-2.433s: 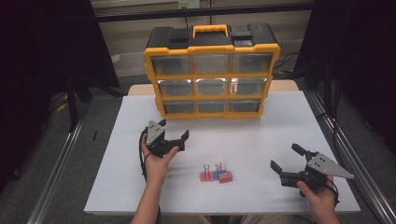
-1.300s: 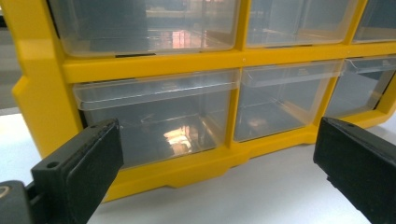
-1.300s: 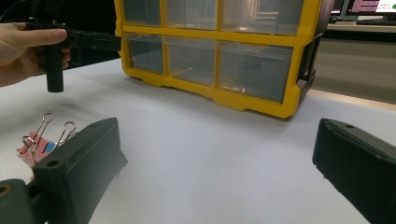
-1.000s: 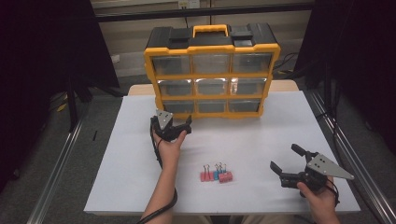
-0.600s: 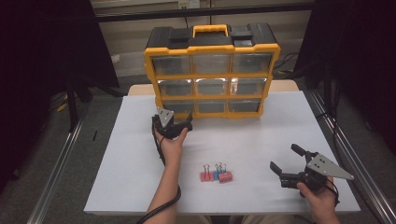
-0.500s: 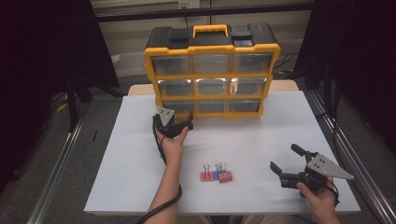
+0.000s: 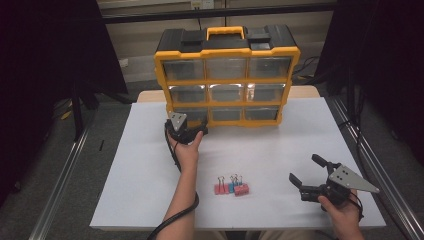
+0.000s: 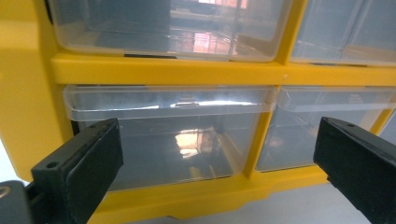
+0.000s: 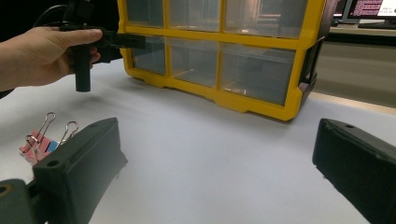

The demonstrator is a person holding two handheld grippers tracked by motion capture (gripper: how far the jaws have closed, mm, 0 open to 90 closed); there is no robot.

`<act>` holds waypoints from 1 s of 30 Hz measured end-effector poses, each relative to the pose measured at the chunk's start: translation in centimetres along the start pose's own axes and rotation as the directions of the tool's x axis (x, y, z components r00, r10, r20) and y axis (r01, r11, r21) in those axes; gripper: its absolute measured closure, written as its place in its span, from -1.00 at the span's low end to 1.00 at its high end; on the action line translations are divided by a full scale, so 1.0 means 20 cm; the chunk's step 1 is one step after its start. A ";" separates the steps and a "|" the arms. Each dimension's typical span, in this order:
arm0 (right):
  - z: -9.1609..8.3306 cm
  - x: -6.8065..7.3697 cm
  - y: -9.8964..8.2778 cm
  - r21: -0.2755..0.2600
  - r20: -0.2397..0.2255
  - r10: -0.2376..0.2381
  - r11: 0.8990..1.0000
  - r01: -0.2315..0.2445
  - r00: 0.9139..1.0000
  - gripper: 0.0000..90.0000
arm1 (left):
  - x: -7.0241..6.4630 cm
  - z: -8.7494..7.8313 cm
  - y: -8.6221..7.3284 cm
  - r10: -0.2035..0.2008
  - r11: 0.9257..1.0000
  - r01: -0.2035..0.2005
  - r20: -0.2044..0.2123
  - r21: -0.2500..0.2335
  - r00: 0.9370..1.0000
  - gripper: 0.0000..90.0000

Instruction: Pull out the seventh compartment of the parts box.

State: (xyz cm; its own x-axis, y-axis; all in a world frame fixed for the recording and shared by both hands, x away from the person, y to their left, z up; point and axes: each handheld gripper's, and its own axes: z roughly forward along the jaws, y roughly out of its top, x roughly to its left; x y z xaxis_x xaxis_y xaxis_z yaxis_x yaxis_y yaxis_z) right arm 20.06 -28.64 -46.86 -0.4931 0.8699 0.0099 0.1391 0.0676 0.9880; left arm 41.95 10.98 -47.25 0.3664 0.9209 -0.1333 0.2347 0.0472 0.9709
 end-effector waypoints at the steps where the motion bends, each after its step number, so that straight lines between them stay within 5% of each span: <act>1: 0.00 0.00 0.00 0.001 0.001 0.000 1.000 0.000 1.000 -0.97 | 0.00 0.00 0.00 -0.011 1.000 0.011 -0.009 0.001 1.000 -0.97; 9: 0.00 0.00 0.00 0.001 -0.002 -0.004 1.000 0.004 1.000 -0.98 | -0.01 0.01 -0.02 -0.103 0.994 0.103 -0.002 -0.026 0.995 -0.98; 13: 0.00 0.00 0.00 0.001 -0.004 -0.004 1.000 0.004 1.000 -0.97 | -0.03 0.01 -0.02 -0.196 0.980 0.196 -0.008 -0.039 0.981 -0.98; 18: 0.00 0.01 0.00 0.002 -0.008 -0.005 1.000 0.005 1.000 -0.97 | -0.05 0.01 -0.02 -0.242 0.970 0.242 0.020 -0.024 0.970 -0.98; 25: 0.00 0.01 0.00 0.002 -0.010 -0.007 1.000 0.007 1.000 -0.97 | -0.06 0.02 -0.03 -0.365 0.929 0.364 0.006 -0.066 0.931 -0.99; 26: 0.00 0.01 0.00 0.001 -0.010 -0.007 1.000 0.007 1.000 -0.97 | -0.06 0.02 -0.04 -0.392 0.917 0.391 0.010 -0.076 0.920 -0.99; 30: 0.00 0.01 0.00 0.000 -0.012 -0.007 1.000 0.007 1.000 -0.97 | -0.07 0.02 -0.05 -0.429 0.900 0.428 0.003 -0.075 0.903 -0.99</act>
State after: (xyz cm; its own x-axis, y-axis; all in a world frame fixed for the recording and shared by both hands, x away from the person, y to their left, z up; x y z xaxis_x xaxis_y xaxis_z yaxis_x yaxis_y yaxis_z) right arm 20.01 -28.48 -46.86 -0.5039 0.8637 0.0052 0.1362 0.0735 0.9880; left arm 41.54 9.58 -48.14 0.2328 0.8103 -0.5379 0.3007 0.4660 0.8321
